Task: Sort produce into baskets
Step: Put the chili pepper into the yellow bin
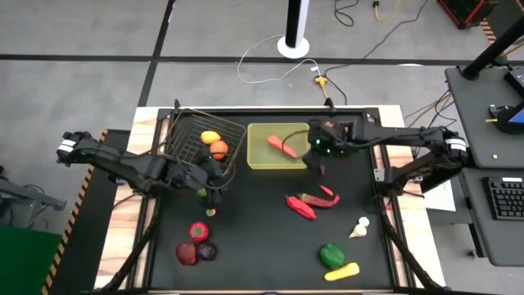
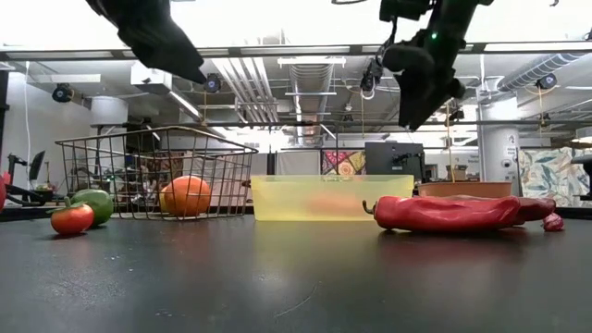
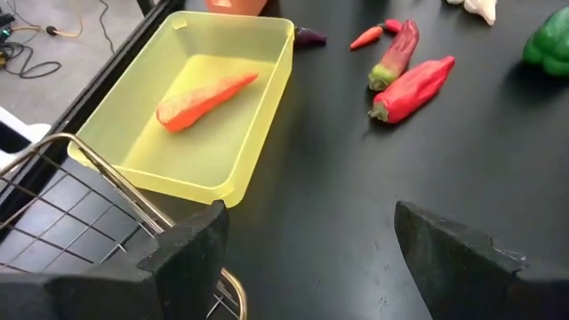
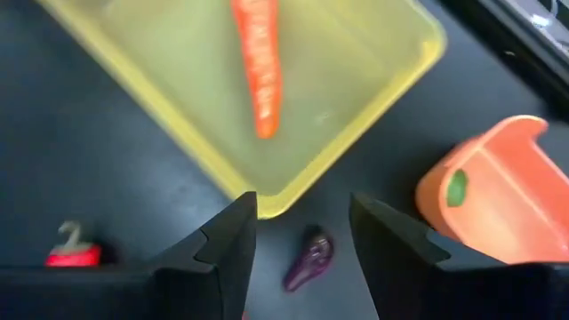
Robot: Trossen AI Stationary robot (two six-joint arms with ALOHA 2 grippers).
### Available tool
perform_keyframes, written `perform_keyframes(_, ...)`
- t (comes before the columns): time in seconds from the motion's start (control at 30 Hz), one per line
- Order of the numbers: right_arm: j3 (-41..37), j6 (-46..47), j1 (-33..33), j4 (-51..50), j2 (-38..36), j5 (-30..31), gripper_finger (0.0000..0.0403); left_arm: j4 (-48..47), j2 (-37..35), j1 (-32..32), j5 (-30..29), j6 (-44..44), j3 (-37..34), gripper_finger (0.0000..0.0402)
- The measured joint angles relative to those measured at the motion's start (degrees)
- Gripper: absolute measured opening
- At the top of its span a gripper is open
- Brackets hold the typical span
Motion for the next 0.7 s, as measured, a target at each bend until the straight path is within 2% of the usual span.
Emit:
perform_keyframes(0.1,-0.1,0.1,3.2,0.0,0.0,-0.3,0.0179,0.0,0.4,0.0,0.1,0.0,0.0,0.0300)
perform_keyframes(0.27,-0.3,1.4,7.5,-0.2,0.0,-4.5,0.0197,0.1,0.7,0.0,0.2,0.0,0.0,0.0300)
perform_keyframes(0.37,-0.9,0.5,10.4,-0.1,0.0,-4.5,0.0209,0.0,0.7,0.0,0.2,0.0,0.0,0.0300)
perform_keyframes(0.53,-3.4,-6.3,17.0,-0.2,0.0,-4.7,0.0226,0.0,0.7,0.0,0.2,0.0,0.0,0.0300)
perform_keyframes(0.7,-6.4,-5.2,23.2,0.0,0.5,-4.7,0.0241,0.1,0.7,0.0,0.2,0.0,0.0,0.0300)
